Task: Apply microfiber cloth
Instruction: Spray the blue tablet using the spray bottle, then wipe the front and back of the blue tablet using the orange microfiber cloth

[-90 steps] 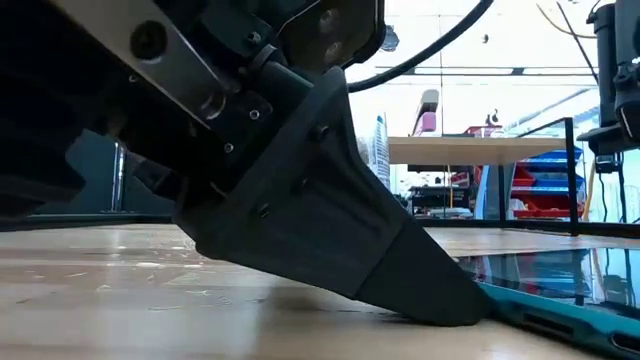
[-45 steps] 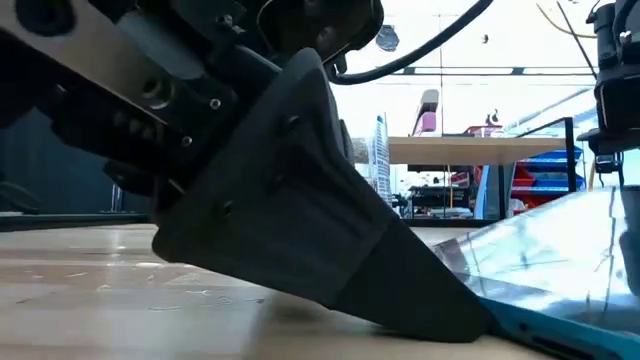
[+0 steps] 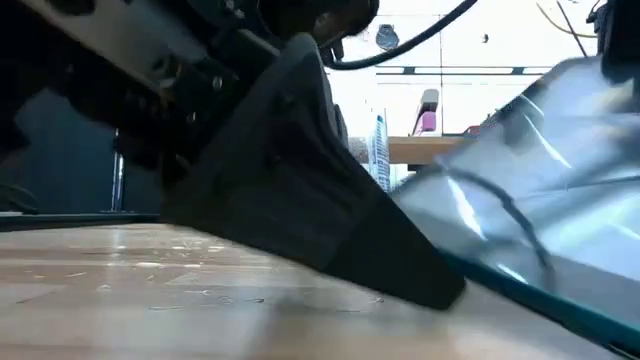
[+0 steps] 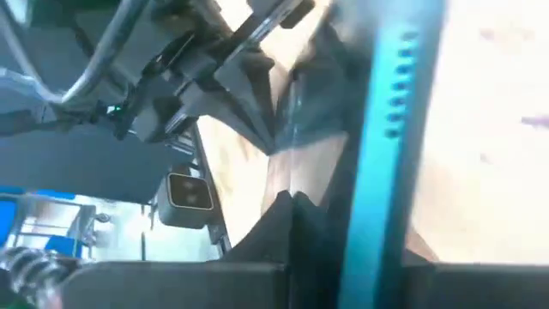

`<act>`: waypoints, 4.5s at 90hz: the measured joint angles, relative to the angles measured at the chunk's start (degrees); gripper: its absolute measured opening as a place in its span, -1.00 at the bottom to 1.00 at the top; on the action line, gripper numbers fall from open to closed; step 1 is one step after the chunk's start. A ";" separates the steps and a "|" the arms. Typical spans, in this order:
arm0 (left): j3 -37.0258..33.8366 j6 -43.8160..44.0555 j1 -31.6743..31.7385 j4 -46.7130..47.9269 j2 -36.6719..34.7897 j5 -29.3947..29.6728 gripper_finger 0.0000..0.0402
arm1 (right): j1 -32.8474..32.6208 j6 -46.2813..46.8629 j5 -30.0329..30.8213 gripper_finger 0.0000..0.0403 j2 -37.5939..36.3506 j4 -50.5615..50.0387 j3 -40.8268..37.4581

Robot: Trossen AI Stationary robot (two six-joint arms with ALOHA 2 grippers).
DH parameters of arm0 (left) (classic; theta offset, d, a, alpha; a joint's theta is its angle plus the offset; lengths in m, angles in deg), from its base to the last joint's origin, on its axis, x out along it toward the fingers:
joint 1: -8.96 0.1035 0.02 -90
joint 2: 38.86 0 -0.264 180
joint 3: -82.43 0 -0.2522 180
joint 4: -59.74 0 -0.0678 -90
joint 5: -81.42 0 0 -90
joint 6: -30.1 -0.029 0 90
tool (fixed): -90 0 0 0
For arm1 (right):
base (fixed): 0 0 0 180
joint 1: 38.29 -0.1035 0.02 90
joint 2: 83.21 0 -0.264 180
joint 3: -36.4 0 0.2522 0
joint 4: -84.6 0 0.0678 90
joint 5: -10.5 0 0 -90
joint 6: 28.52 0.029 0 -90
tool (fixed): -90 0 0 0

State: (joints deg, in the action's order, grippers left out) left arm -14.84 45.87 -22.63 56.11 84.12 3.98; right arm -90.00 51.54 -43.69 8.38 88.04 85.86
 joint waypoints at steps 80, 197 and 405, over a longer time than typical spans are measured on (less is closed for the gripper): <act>0.22 -9.95 18.16 34.69 -46.80 -6.01 -0.01 | 7.65 -34.67 16.78 -0.97 -42.95 -40.74 -0.26; -16.96 -22.36 36.50 -3.28 -37.84 -37.28 0.72 | 18.43 -46.28 17.00 -0.96 -46.68 -38.07 -0.22; -16.48 -25.17 38.05 20.59 -47.13 -25.02 0.67 | 28.99 -63.71 3.41 -0.96 -46.85 -26.93 0.54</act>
State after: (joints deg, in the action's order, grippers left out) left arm -31.32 20.70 15.42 76.70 36.99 -21.04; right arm -61.01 -12.17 -40.29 -38.47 61.11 86.40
